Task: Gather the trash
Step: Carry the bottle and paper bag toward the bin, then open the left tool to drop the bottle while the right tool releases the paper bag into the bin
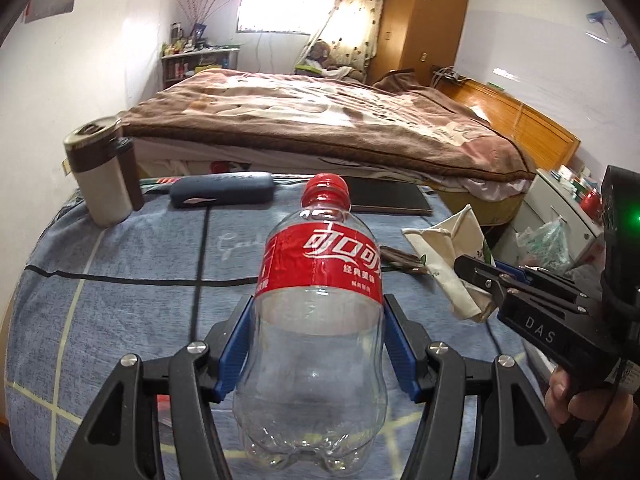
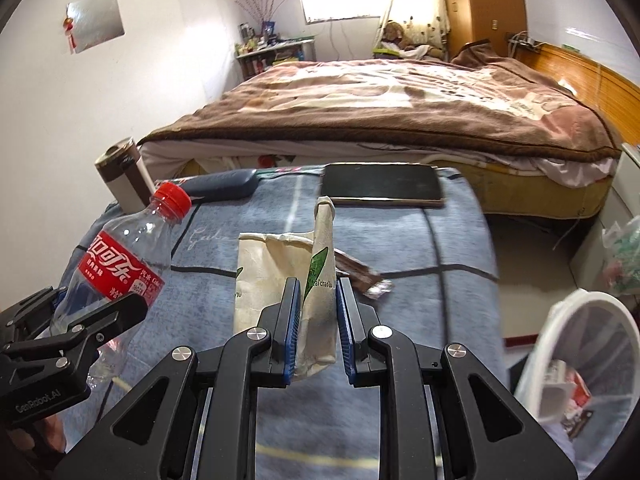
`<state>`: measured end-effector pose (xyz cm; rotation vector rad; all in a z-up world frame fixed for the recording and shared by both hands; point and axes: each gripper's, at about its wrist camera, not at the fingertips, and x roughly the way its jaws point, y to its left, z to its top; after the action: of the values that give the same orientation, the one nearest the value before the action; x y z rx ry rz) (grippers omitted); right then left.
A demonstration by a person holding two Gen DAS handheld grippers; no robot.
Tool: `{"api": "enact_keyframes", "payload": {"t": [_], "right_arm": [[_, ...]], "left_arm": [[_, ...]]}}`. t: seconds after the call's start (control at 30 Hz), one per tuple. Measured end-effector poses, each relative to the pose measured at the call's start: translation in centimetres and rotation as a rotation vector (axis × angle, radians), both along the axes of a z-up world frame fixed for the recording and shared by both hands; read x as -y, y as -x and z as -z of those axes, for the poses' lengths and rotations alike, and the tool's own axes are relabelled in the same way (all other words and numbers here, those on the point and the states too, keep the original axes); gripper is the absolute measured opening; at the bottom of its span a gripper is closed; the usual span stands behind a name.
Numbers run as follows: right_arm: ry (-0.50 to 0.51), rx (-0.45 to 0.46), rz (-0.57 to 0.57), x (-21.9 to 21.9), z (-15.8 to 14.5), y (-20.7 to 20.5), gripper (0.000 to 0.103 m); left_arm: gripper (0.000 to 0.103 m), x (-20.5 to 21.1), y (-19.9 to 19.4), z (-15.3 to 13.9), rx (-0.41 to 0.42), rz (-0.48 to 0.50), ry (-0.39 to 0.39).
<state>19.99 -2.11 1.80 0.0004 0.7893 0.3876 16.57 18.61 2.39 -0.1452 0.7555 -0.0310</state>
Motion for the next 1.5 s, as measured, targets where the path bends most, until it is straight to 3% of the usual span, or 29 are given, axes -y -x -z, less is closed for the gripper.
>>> {"api": "enact_keyframes", "payload": {"t": [0.67,1.2,1.5], "right_arm": [[0.009,0.036,0.212,12.8,-1.3,2.8,0.021],[0.041,0.003,0.367,21.7,0.0,3.9,0.021],[0.118,-0.038,0.419,24.7,1.9,4.1,0.021]], "left_arm": [[0.064,14.2,0.3,-1.4,0.035,0.22,0.001],[0.064,25.8,-1.2,0.0,-0.014,0.391,0.021],[0.064,31.1,-1.6,2.3,-0.069,0.447,0.003]]}}
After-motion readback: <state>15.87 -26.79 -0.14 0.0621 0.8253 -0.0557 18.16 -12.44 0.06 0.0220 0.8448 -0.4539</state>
